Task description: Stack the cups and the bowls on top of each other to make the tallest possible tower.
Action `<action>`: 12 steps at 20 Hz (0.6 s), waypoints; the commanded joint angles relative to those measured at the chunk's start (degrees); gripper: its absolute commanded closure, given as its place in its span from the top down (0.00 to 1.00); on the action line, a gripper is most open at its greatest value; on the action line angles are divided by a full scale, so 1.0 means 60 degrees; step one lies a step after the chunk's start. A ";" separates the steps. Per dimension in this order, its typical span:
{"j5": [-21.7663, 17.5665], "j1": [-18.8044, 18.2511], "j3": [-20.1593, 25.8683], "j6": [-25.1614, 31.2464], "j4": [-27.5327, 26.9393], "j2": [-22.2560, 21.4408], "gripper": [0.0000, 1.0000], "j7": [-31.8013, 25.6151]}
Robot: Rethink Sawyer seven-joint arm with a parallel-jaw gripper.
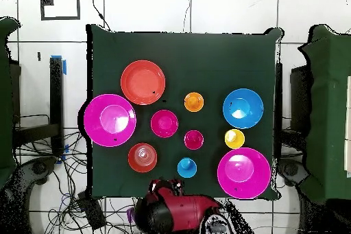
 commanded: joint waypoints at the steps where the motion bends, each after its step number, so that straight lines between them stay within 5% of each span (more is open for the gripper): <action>1: 0.0544 -0.0893 0.1785 0.3452 0.0811 -0.3127 1.00 -0.0491; 7: 0.0344 -0.1306 0.2270 0.3549 0.1004 -0.3635 1.00 -0.0305; 12: -0.0496 -0.0828 0.1668 0.1971 0.0428 -0.1847 1.00 0.0633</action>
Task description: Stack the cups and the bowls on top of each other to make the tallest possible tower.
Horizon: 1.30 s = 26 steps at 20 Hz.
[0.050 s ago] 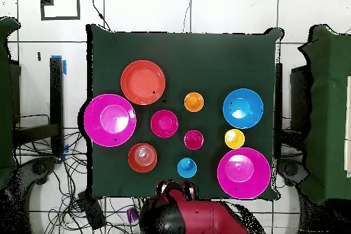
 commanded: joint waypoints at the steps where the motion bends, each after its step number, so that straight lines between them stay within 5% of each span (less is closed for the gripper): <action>1: -0.0683 0.0459 0.0638 -0.1073 -0.0144 0.1495 1.00 0.0764; 9: -0.0764 0.1002 0.0000 -0.2590 -0.0434 0.2850 1.00 0.1140; 18: -0.0843 0.1354 -0.0725 -0.4280 -0.1744 0.5233 1.00 0.0946; 20: -0.0885 0.1388 -0.0891 -0.4071 -0.1860 0.5183 1.00 0.0778; 26: -0.1019 0.1391 -0.1108 -0.2282 -0.1694 0.3421 1.00 0.0070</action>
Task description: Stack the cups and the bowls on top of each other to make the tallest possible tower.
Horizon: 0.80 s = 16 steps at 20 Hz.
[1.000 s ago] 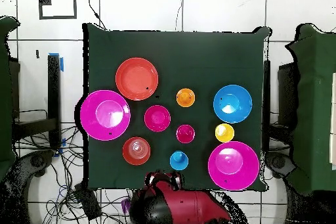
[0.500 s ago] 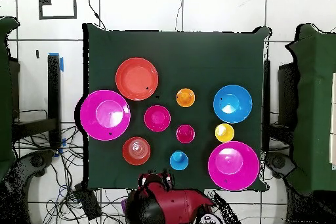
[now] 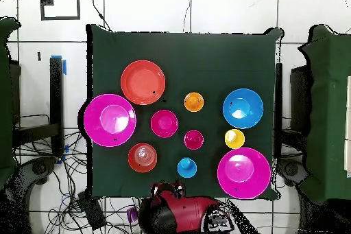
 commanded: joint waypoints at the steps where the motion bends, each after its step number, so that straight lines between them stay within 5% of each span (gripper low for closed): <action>1: -0.0416 0.0074 0.0174 0.1496 -0.1050 -0.0751 1.00 -0.0004; 11: -0.0703 -0.0170 0.0471 0.1872 -0.0942 -0.1139 1.00 0.0212; 16: -0.0711 -0.0001 0.0387 0.1272 -0.1024 -0.0601 1.00 0.0557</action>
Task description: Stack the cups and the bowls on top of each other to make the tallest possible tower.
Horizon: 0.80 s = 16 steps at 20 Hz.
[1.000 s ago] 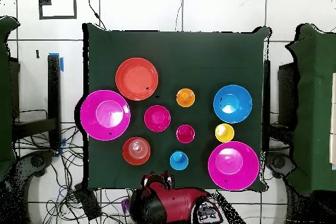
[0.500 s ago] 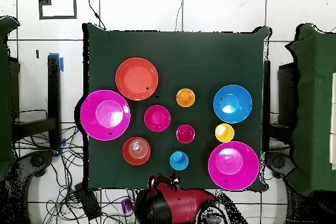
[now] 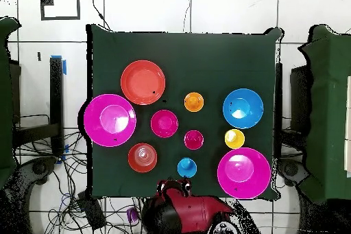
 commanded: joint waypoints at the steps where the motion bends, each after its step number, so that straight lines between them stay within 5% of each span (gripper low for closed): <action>1: -0.0428 0.0185 0.0432 0.0038 -0.0924 0.0826 1.00 0.0621; 16: -0.0206 0.0790 -0.0391 -0.1881 -0.2070 0.3026 1.00 0.0967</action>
